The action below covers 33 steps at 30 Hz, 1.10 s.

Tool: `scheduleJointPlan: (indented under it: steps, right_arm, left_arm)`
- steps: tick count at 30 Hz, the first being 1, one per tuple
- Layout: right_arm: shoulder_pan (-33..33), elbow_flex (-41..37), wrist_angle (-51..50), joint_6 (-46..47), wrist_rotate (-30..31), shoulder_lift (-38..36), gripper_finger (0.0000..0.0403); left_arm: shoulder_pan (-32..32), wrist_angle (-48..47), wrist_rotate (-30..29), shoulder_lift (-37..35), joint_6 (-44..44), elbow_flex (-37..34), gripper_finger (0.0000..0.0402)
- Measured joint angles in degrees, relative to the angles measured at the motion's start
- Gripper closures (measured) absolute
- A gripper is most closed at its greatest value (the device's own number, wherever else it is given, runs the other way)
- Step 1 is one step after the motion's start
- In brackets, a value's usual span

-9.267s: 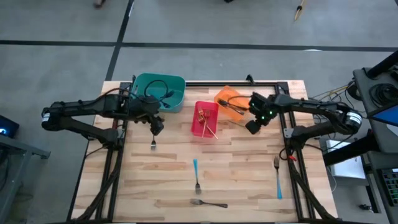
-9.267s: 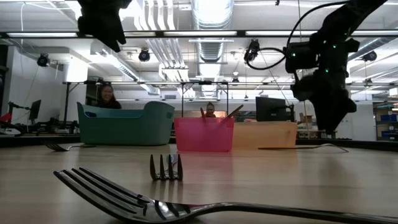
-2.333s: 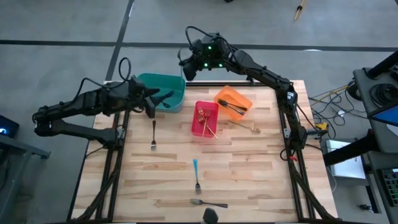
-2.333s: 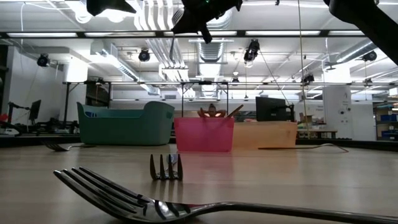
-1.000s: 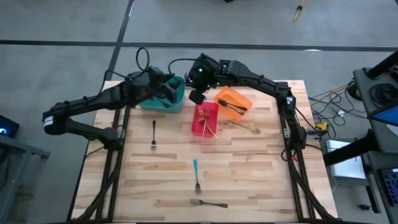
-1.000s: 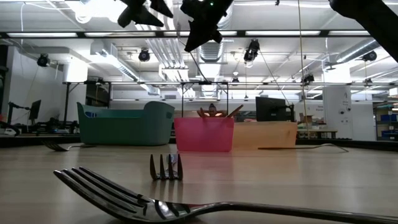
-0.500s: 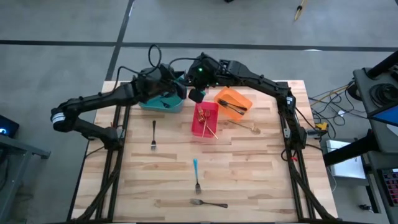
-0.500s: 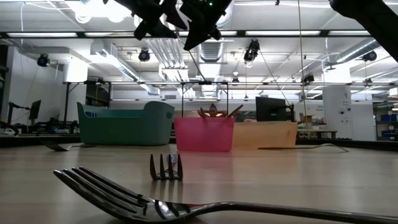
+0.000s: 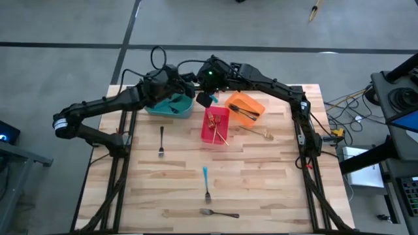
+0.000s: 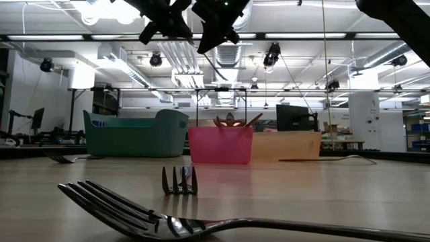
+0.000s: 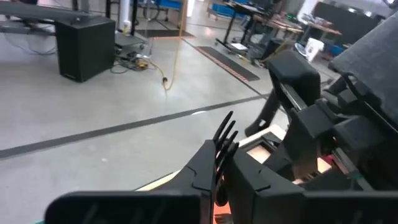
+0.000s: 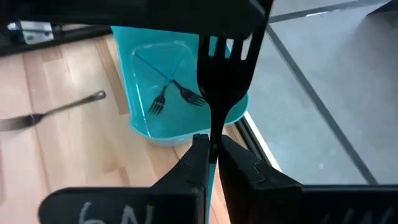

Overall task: Sort silverware by color (type)
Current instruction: Put the blue fork into the green bin

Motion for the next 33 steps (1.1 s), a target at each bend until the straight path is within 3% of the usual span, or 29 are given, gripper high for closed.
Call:
scheduleJointPlan:
  steps: [6, 15, 20, 28, 33]
  right_arm:
    - [-0.5, 0.0, 2.9, 0.9, -1.5, 0.1, 0.0337]
    - [-1.0, 0.0, 5.0, 1.3, -1.6, -1.5, 0.028]
    - [-2.0, 0.0, 7.8, 1.3, -2.6, -4.2, 0.026]
    - [-4.6, 0.0, 13.5, 1.5, -18.3, -7.4, 0.0245]
    - [-4.7, 0.0, 14.9, 1.3, -20.6, -7.3, 0.0247]
  left_arm:
    - [0.0, -1.8, -2.3, -0.8, -0.8, 2.8, 0.0401]
    - [0.7, -16.1, -6.5, -2.6, 5.6, 12.1, 0.0401]
    - [2.3, -19.5, -6.4, -5.8, 8.1, 13.0, 0.0401]
    - [5.4, -19.6, 1.0, -11.6, 7.7, 11.8, 0.0401]
    - [5.9, -18.8, 3.7, -13.2, 4.8, 12.0, 0.0401]
